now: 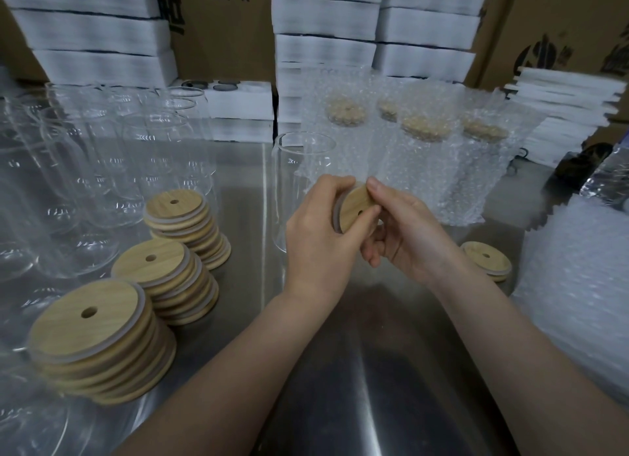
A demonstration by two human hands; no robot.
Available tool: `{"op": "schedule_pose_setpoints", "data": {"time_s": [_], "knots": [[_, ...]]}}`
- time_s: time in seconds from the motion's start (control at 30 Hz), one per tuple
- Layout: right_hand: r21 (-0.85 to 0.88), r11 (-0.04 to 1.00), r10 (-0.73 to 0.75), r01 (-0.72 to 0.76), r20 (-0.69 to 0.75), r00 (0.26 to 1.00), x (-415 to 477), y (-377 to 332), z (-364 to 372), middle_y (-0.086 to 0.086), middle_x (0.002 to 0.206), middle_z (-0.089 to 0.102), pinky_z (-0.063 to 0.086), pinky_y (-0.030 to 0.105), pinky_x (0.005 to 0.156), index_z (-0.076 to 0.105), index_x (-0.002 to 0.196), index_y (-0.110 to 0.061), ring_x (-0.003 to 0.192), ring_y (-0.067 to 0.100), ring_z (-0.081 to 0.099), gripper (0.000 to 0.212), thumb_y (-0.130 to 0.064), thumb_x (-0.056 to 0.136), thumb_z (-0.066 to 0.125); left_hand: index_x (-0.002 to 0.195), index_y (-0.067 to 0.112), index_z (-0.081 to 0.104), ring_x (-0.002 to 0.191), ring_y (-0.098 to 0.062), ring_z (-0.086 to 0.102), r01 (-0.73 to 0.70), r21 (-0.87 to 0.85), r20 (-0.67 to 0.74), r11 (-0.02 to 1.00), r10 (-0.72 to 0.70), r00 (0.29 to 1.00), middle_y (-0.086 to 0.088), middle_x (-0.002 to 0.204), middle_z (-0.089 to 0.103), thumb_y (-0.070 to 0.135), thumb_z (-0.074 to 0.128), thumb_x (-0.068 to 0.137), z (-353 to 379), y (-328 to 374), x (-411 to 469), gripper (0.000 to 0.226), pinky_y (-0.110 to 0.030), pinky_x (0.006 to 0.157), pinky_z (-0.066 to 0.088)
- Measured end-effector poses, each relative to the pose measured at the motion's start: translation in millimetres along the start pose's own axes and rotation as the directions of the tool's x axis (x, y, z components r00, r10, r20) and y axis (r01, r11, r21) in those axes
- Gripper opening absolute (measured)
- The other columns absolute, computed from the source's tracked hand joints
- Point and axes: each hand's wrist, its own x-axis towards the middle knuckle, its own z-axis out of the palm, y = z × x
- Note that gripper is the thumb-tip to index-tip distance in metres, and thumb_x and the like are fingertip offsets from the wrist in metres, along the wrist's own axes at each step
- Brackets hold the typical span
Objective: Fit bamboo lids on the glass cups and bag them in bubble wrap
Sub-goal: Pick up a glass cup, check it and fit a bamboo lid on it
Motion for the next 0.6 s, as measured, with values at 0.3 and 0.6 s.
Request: {"op": "schedule_pose_setpoints", "data": {"time_s": [0.3,0.6], "knots": [[0.061,0.99,0.115,-0.13,0.207,0.971,0.0,-1.3,10.3,0.016,0.081,0.065,0.053,0.028,0.046,0.072,0.096,-0.012,0.061,0.026,0.064,0.056,-0.063,0.079,0.057,0.098,0.0,0.072,0.084,-0.007,0.061,-0.206,0.091,-0.04,0.974,0.211,0.977,-0.006,0.09,0.072,0.004,0.063,0.091,-2.0,-2.9,3.5,0.012,-0.008,0.079,0.042],[0.097,0.984,0.121,-0.151,0.266,0.957,0.3,-4.0,6.5,0.015,0.066,0.063,0.047,0.025,0.039,0.069,0.098,-0.007,0.043,0.024,0.058,0.053,-0.056,0.088,0.05,0.105,0.003,0.07,0.085,-0.023,0.065,-0.271,0.23,-0.09,0.935,0.298,0.95,-0.007,0.094,0.07,0.018,0.04,0.099,-5.5,-0.4,1.4,0.034,-0.032,0.074,0.049]]}}
